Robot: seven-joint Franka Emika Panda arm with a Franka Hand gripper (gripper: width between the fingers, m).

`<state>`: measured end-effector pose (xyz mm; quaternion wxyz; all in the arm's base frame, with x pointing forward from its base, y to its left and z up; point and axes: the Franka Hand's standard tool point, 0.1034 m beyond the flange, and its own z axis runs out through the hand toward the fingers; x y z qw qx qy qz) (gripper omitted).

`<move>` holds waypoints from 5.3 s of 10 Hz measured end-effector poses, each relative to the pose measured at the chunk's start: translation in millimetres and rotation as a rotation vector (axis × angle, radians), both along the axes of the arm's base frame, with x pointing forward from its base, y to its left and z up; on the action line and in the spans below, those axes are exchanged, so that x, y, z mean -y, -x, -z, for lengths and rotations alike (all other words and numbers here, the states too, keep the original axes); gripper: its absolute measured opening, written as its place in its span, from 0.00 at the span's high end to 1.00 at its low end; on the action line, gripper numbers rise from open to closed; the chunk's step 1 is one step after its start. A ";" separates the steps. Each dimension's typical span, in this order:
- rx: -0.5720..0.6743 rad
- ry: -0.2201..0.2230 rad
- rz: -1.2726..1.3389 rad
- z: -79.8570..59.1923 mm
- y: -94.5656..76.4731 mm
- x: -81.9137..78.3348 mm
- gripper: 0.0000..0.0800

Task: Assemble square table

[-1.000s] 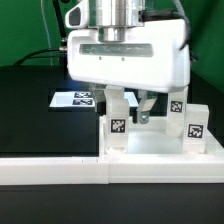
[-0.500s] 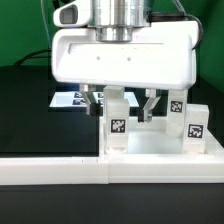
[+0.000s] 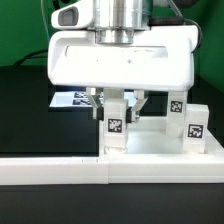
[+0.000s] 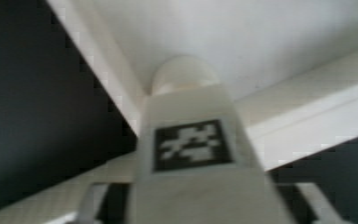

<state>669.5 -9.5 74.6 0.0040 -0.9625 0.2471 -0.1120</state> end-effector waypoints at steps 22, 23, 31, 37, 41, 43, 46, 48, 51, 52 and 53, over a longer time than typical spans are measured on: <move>-0.044 -0.175 0.374 3.7 6.3 3.0 0.19; -0.045 -0.097 0.104 0.6 3.1 7.8 0.19; -0.043 -0.087 0.133 -1.8 0.0 10.0 0.64; -0.058 -0.307 0.897 1.1 6.8 12.4 0.64; -0.071 -0.468 1.401 1.1 5.6 -6.5 0.64; -0.071 -0.473 1.441 1.3 5.6 -5.7 0.64; -0.085 -0.337 1.067 0.1 10.0 -14.2 0.23; -0.090 -0.277 0.764 1.7 12.0 -26.3 0.19; -0.086 -0.238 0.560 2.5 11.9 -22.7 0.19; -0.091 -0.204 0.428 2.0 11.8 -20.3 0.19; -0.102 -0.160 0.270 -1.1 8.1 -16.4 0.19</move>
Offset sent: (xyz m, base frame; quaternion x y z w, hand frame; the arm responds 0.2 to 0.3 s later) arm 0.0000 0.0000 0.0000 0.0000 0.0000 0.2571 0.9664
